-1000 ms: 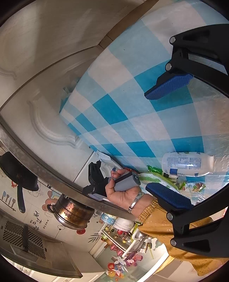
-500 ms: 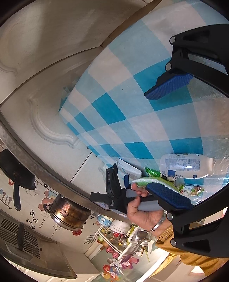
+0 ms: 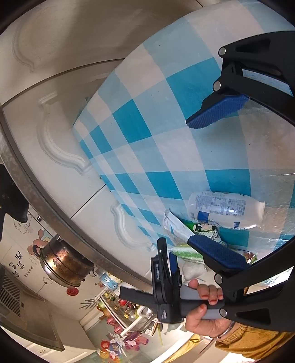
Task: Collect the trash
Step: 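Grasp the green-and-white striped scrub pad with the left tool, keeping the packet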
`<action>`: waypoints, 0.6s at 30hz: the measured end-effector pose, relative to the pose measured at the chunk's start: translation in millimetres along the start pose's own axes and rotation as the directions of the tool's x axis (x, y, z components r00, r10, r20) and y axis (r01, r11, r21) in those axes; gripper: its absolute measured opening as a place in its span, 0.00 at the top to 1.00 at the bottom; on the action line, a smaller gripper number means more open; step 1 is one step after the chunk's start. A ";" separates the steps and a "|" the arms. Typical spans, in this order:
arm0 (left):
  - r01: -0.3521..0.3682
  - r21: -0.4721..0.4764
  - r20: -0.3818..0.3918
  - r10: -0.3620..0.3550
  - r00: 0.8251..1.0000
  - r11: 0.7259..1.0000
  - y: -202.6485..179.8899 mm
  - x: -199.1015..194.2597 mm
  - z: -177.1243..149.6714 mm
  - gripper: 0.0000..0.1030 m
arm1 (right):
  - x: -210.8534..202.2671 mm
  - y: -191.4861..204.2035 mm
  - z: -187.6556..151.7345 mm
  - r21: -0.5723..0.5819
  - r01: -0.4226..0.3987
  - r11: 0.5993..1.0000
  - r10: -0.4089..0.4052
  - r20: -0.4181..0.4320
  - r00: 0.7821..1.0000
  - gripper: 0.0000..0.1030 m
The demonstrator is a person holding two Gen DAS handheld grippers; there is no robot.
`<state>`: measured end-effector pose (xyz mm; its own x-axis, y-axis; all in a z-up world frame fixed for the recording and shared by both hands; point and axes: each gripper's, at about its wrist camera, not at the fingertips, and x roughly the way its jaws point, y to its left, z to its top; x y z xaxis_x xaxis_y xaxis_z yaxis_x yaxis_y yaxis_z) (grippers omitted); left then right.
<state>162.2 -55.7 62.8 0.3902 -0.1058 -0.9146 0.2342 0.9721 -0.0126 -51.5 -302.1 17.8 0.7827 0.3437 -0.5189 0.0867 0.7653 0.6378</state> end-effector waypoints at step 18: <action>0.076 0.007 0.070 -0.077 0.995 0.997 -10.7 -21.3 -101.7 0.14 | 19.0 44.5 -24.4 -0.226 0.047 0.973 -0.067 -0.082 0.994 0.09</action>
<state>60.8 -42.6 41.2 0.4327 -0.1945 -0.8803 0.2699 0.9596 -0.0793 -47.8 -248.2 22.5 0.7222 0.3348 -0.6052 -0.0183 0.8840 0.4672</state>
